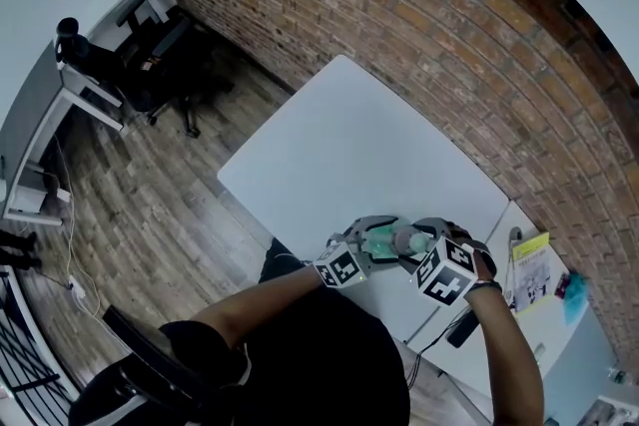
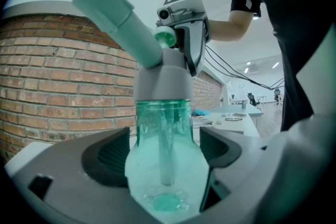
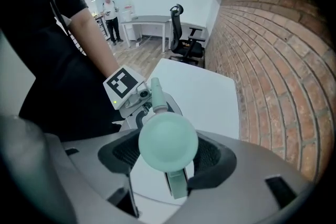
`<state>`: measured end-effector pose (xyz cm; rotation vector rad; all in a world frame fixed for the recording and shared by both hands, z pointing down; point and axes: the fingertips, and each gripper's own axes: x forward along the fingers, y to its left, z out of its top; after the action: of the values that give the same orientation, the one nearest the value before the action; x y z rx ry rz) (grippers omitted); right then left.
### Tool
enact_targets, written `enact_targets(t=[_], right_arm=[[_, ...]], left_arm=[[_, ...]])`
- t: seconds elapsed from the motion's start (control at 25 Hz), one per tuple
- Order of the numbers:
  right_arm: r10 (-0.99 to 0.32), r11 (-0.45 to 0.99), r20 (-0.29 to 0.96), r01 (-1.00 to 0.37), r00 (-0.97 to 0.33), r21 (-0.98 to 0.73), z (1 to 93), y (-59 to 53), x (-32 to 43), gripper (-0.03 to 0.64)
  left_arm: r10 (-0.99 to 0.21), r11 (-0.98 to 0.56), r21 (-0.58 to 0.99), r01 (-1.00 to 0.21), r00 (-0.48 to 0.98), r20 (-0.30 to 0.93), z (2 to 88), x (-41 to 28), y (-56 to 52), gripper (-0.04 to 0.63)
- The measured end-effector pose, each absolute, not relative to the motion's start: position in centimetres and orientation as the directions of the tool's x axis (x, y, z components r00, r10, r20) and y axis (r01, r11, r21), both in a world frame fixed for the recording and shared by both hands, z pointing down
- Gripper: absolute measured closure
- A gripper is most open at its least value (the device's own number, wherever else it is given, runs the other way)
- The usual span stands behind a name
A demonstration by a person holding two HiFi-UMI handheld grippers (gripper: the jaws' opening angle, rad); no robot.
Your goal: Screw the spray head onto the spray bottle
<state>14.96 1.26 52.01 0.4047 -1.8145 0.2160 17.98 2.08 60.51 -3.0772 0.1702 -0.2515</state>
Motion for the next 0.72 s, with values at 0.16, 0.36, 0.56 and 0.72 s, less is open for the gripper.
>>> enact_targets(t=[0.16, 0.36, 0.56, 0.72], right_arm=[[-0.190, 0.891, 0.948, -0.451, -0.255, 0.057, 51.9, 1.1, 15.1, 0.342], [-0.208, 0.881, 0.939, -0.469, -0.274, 0.059, 51.8, 1.1, 15.0, 0.342], [-0.188, 0.923, 0.943, -0.377, -0.275, 0.074, 51.5, 1.3, 15.2, 0.342], [-0.162, 0.959, 0.944, -0.270, -0.287, 0.082, 49.8, 1.0, 15.0, 0.342]], left_arm=[[-0.112, -0.993, -0.055, -0.104, 0.981, 0.158, 60.4, 18.0, 2.1, 0.193], [-0.106, -0.994, -0.047, -0.099, 0.981, 0.160, 60.4, 18.0, 2.1, 0.193], [-0.101, -0.995, -0.040, -0.096, 0.982, 0.161, 60.4, 18.2, 2.0, 0.193], [-0.102, -0.994, -0.042, -0.096, 0.982, 0.161, 60.5, 18.1, 2.0, 0.193]])
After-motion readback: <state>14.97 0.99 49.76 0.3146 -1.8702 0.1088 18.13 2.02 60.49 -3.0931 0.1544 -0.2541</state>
